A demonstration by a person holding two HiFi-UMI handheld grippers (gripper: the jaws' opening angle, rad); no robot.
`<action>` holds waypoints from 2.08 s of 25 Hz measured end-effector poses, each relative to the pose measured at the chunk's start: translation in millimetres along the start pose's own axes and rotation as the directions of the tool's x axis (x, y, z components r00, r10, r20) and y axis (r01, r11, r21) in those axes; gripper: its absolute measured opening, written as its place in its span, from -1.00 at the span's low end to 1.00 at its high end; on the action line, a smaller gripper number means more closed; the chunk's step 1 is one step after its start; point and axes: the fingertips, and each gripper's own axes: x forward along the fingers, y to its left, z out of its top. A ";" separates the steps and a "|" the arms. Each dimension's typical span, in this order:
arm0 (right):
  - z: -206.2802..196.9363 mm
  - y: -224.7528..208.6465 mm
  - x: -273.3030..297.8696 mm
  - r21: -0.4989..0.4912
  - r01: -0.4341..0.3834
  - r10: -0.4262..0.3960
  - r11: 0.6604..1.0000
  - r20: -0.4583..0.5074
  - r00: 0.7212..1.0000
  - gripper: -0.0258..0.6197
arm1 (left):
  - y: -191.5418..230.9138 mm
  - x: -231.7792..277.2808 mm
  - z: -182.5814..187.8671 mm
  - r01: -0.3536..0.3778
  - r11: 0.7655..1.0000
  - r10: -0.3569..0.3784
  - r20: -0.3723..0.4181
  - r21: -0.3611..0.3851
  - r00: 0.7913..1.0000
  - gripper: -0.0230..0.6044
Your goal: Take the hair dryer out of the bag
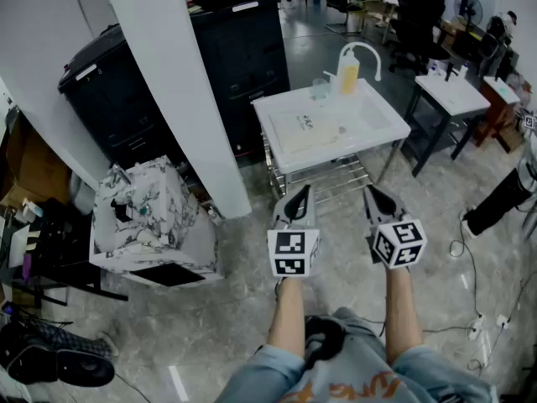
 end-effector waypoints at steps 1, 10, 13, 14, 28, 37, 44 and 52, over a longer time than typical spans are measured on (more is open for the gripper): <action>3.1 2.2 2.1 -0.010 -0.014 0.014 1.000 0.005 1.000 -0.92 | 1.6 1.2 1.4 -0.001 1.000 0.001 0.002 -0.002 1.000 -0.93; 0.0 -1.2 12.5 0.037 -0.011 0.010 0.999 0.014 1.000 -0.92 | 11.9 9.1 -6.1 0.000 1.000 -0.001 -0.011 -0.030 1.000 -0.93; -10.1 -4.4 11.4 0.045 -0.003 0.004 0.999 -0.015 1.000 -0.92 | 18.0 8.8 -13.0 -0.010 0.999 0.009 -0.027 -0.050 1.000 -0.92; -13.8 -4.9 11.2 0.048 -0.002 0.003 0.999 -0.024 1.000 -0.92 | 20.2 8.9 -15.8 -0.013 0.998 0.011 -0.029 -0.058 1.000 -0.93; -11.9 -28.9 42.4 0.049 0.005 -0.002 0.999 -0.049 0.999 -0.92 | 45.8 43.7 -17.7 -0.020 0.996 0.017 -0.032 -0.088 0.999 -0.92; -15.0 -54.4 125.1 0.087 -0.071 0.074 0.994 -0.027 0.997 -0.92 | 88.7 96.1 -22.5 -0.085 0.994 0.083 -0.029 -0.069 0.996 -0.93; -58.0 -89.3 195.6 0.158 -0.099 0.115 0.982 -0.091 0.989 -0.92 | 111.0 152.4 -71.6 -0.110 0.987 0.094 -0.128 -0.121 0.987 -0.92; -97.7 -161.5 286.5 0.267 -0.076 0.122 0.961 -0.159 0.980 -0.92 | 131.7 248.1 -117.4 -0.128 0.975 0.082 -0.238 -0.184 0.968 -0.92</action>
